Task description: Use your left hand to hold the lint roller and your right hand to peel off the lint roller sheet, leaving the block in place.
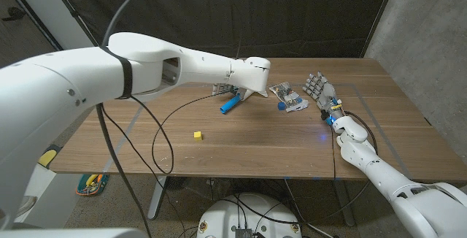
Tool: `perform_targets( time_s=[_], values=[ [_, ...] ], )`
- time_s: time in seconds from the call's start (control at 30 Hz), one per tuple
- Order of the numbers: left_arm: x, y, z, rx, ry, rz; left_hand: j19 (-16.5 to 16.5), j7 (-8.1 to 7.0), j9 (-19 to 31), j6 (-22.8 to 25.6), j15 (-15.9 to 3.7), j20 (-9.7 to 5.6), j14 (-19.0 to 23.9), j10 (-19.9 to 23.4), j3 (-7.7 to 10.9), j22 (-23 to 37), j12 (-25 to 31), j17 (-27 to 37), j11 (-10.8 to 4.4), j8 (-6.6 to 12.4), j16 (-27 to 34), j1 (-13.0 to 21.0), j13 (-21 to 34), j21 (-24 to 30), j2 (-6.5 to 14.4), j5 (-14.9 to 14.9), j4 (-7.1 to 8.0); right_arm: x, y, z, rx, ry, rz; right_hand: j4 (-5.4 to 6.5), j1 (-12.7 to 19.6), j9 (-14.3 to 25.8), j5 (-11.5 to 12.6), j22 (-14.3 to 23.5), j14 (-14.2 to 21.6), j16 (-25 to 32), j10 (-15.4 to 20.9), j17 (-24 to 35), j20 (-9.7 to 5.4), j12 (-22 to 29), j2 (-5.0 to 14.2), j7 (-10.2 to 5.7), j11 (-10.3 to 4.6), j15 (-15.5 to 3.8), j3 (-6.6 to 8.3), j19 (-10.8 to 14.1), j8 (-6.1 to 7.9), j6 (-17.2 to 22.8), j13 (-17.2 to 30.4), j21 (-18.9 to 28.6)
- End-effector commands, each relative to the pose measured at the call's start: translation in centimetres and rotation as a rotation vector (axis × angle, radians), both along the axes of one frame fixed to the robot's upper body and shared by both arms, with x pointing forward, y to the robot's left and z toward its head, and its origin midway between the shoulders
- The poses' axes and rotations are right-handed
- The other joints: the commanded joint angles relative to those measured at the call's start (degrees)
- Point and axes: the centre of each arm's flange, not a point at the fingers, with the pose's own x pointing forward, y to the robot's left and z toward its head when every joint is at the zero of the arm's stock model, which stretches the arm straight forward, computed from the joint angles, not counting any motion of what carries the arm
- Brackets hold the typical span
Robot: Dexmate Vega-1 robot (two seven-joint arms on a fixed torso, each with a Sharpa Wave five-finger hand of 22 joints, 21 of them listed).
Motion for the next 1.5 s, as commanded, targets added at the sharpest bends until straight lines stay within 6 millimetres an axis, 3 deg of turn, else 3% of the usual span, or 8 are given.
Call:
perform_targets(
  time_s=[0.03, 0.7, 0.9, 1.1, 1.17, 1.3, 1.43, 1.5],
  values=[
    [1.2, -1.1, -0.3, 0.027, 0.019, 0.015, 0.6, 0.06, 0.2, 0.6, -1.11, -0.35, 0.9, 1.1, 0.6, 0.0, 0.5, 0.0, -0.12, 0.25, 0.3, 0.3, 0.3, 0.2, 0.2, -0.2, 0.03, 0.7, -0.5, -0.3, 0.01, -0.003, -0.004, 0.28, -0.6, 0.2, -0.1, 0.1, 0.8, 0.6, 0.5, 0.3, 0.29, 0.3, -0.09, 0.01, 0.03, 0.13, 0.07, 0.3, 0.42, 0.5, 0.1, 0.5],
    [2.3, -2.9, -1.4, 0.144, 0.066, 0.112, 2.6, 0.51, 0.3, 4.6, -2.47, -2.02, 4.9, 4.5, 2.28, -0.1, 2.2, -0.4, -0.97, 0.94, 0.7, 2.5, 0.7, 0.5, 1.8, -0.4, -0.73, 1.6, -0.5, -1.0, 0.041, -0.01, -0.02, 0.61, -1.3, 0.2, 0.0, 0.2, 2.8, 1.2, 1.8, 0.3, 0.36, 0.6, -0.07, -0.01, 0.4, 0.18, -0.06, 1.4, 0.42, 1.0, 0.1, 0.9],
    [2.4, -3.1, -1.5, 0.168, 0.055, 0.132, 3.8, 0.01, 0.3, 5.2, -3.37, -3.2, 6.3, 5.5, 6.34, 0.0, 2.7, 0.4, -2.02, 0.29, 1.7, 12.9, 1.0, 0.9, 5.7, 0.8, -3.23, 1.9, -0.5, -1.5, 0.057, -0.003, -0.022, 0.88, -1.8, 0.2, 0.0, 0.2, 3.8, 1.6, 2.4, 0.4, 0.46, 0.7, 0.02, -0.01, 0.42, 0.05, -0.14, 1.8, 0.57, 1.6, 0.1, 1.0],
    [3.0, -2.4, -2.1, 0.15, 0.046, 0.132, 4.6, -0.42, 0.4, 4.7, -3.78, -3.77, 4.7, 5.1, 7.12, 0.0, 2.6, 0.3, -2.52, -0.24, 1.0, 17.5, 1.1, 1.3, 5.0, 1.0, -3.32, 1.8, -0.4, -1.0, 0.057, -0.022, -0.036, 1.15, -2.2, 0.2, 0.1, 0.2, 5.1, 1.9, 3.1, 0.5, 0.54, 0.9, 0.07, 0.04, 0.56, 0.19, -0.22, 2.3, 0.7, 2.2, 0.1, 1.2],
    [3.1, -1.9, -2.5, 0.127, 0.01, 0.122, 6.4, -0.26, 0.5, 5.8, -3.91, -4.48, 6.1, 6.2, 7.39, 0.1, 3.0, -0.4, -2.73, 0.06, 0.9, 18.3, 1.2, 2.1, 4.9, 1.0, -2.7, 1.8, -0.4, -0.8, 0.054, -0.024, -0.042, 1.2, -2.3, 0.2, 0.2, 0.2, 5.2, 2.0, 3.3, 0.5, 0.55, 0.9, 0.08, 0.02, 0.67, 0.23, -0.23, 2.5, 0.71, 2.3, 0.1, 1.2],
    [3.7, -0.8, -3.6, 0.083, -0.004, 0.11, 11.1, -0.31, 0.7, 8.3, -5.03, -7.83, 10.5, 8.9, 8.24, 0.0, 3.5, -2.3, -3.14, 0.85, 0.9, 20.0, 1.4, 4.2, 4.8, 1.2, -2.25, 1.7, -0.4, -0.8, 0.053, -0.025, -0.058, 1.32, -2.5, 0.2, 0.2, 0.2, 5.8, 2.2, 3.5, 0.5, 0.59, 0.9, 0.15, 0.01, 0.61, 0.37, -0.23, 2.6, 0.73, 2.5, 0.2, 1.3],
    [4.8, 0.6, -5.3, 0.021, 0.032, 0.101, 12.8, -0.19, 0.8, 8.7, -4.02, -8.76, 10.7, 8.5, 8.06, -0.1, 2.6, -3.5, -2.33, 0.92, -0.1, 19.3, 1.0, 5.0, 4.0, 1.1, -1.43, 1.4, -0.3, -1.0, 0.061, -0.028, -0.07, 1.47, -2.7, 0.2, 0.2, 0.2, 6.5, 2.4, 4.0, 0.6, 0.63, 1.0, 0.24, 0.12, 0.73, 0.27, -0.22, 2.8, 0.8, 2.9, 0.2, 1.3],
    [5.2, 1.2, -6.1, 0.001, 0.017, 0.103, 13.6, 0.36, 0.9, 10.6, -4.73, -9.48, 12.9, 10.7, 9.27, -0.2, 2.7, -4.1, -2.57, 1.65, 0.1, 20.1, 0.6, 5.4, 5.7, 1.5, -1.29, 1.3, -0.3, -1.0, 0.064, -0.03, -0.074, 1.51, -2.8, 0.2, 0.2, 0.2, 6.7, 2.4, 4.1, 0.6, 0.69, 1.0, 0.26, 0.13, 0.8, 0.3, -0.22, 2.9, 0.8, 3.0, 0.2, 1.3]
  ],
)
